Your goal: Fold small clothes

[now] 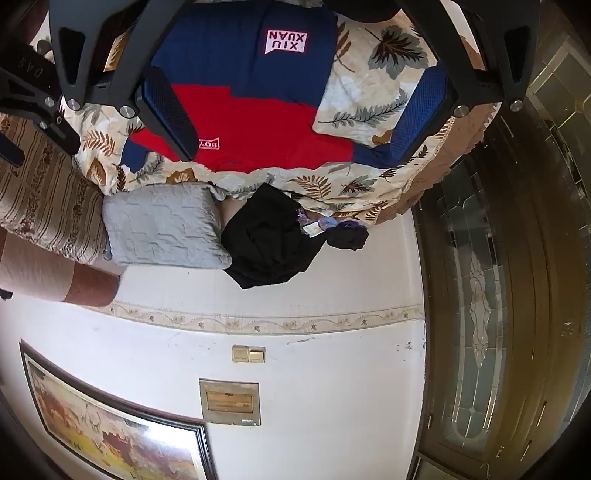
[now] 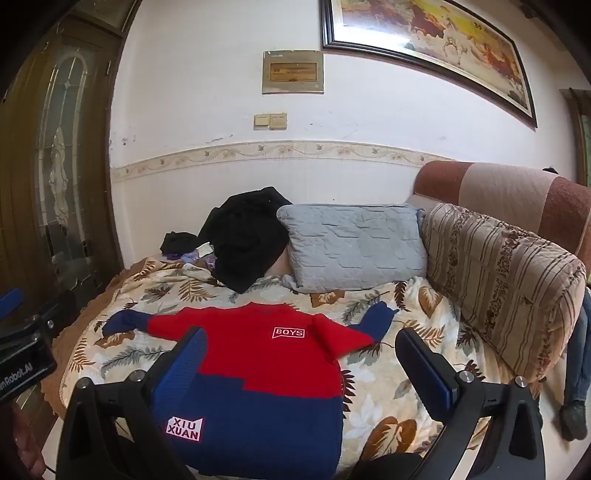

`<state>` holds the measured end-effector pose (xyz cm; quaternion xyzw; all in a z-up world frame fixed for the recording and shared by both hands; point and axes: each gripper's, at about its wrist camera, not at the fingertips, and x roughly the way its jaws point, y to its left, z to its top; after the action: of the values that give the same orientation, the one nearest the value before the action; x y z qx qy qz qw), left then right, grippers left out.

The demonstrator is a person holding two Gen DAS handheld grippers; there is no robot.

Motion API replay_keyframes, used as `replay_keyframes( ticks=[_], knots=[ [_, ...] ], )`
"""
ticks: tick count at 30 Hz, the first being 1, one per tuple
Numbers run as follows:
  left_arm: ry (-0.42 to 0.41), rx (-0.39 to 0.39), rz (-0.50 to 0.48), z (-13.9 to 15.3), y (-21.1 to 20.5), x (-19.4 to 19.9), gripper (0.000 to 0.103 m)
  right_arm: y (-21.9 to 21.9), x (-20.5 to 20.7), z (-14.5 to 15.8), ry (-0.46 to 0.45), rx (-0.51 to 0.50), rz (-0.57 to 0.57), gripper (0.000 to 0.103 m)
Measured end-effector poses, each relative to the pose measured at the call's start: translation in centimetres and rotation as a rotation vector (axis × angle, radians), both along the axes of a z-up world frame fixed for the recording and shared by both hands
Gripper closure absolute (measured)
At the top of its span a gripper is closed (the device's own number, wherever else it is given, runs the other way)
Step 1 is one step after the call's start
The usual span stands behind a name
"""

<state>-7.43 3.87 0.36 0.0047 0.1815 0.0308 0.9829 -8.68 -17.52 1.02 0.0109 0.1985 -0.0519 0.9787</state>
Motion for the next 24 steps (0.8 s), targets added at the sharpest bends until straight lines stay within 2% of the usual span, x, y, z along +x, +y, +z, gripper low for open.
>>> replay_keyframes(
  ticks=[6, 14, 24],
  knots=[
    [-0.007, -0.010, 0.013, 0.2, 0.7, -0.2, 0.000, 1.2, -1.0, -0.4, -0.003, -0.020, 0.012, 0.000],
    [-0.001, -0.009, 0.012, -0.1, 0.9, 0.1, 0.000, 0.6, 0.3, 0.3, 0.002, -0.018, 0.011, 0.000],
    [0.005, -0.002, 0.012, -0.4, 1.0, 0.3, 0.000, 0.6, 0.8, -0.3, 0.006, -0.002, 0.014, 0.000]
  ],
)
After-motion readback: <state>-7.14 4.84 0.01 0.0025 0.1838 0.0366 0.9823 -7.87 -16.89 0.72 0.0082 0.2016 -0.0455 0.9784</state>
